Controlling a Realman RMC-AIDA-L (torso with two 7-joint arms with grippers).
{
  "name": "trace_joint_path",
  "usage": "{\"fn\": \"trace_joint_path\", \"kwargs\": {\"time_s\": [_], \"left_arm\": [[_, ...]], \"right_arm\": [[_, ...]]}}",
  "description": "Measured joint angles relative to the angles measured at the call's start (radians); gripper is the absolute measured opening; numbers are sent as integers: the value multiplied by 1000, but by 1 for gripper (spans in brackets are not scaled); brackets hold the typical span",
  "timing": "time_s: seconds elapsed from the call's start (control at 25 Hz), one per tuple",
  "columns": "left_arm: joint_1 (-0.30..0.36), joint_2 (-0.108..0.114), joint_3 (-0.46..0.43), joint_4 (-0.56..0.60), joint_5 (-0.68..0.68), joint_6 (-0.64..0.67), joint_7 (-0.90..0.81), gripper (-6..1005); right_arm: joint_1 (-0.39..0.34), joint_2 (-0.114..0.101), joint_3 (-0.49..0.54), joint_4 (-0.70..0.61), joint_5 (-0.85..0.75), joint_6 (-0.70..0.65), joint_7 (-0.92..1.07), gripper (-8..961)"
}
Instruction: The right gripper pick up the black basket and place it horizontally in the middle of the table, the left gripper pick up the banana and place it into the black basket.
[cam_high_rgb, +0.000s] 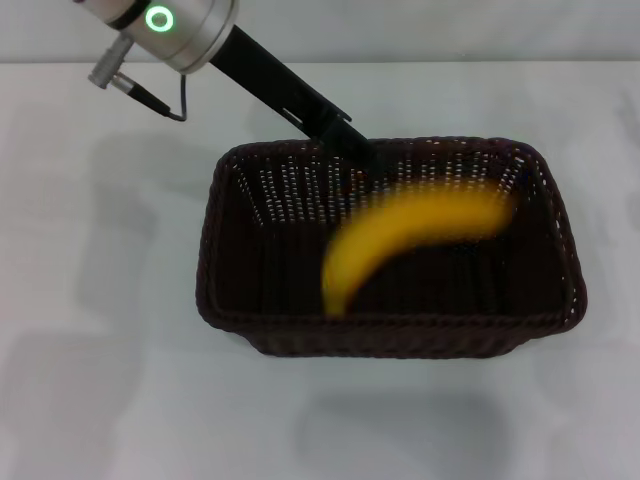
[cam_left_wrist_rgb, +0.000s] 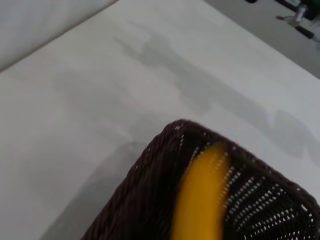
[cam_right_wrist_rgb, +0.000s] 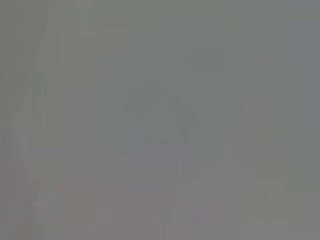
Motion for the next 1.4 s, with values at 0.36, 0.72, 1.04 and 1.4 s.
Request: {"fn": "trace_joint_path", "kwargs": {"time_s": [0.36, 0.72, 1.04, 1.4], "left_arm": [[359, -13, -64, 306, -284, 69, 251, 784], [820, -18, -312, 160, -845, 257, 858, 866], [980, -20, -409, -243, -1265, 248, 1351, 872], [988, -14, -500, -405, -1300, 235, 1469, 871]], "right_arm": [[-4, 0, 78, 15, -19, -35, 1, 722], [-9, 2, 37, 172, -15, -413, 63, 722], [-8, -48, 22, 130, -24, -193, 372, 722], [-15, -280, -173, -82, 33, 140, 630, 722]]}}
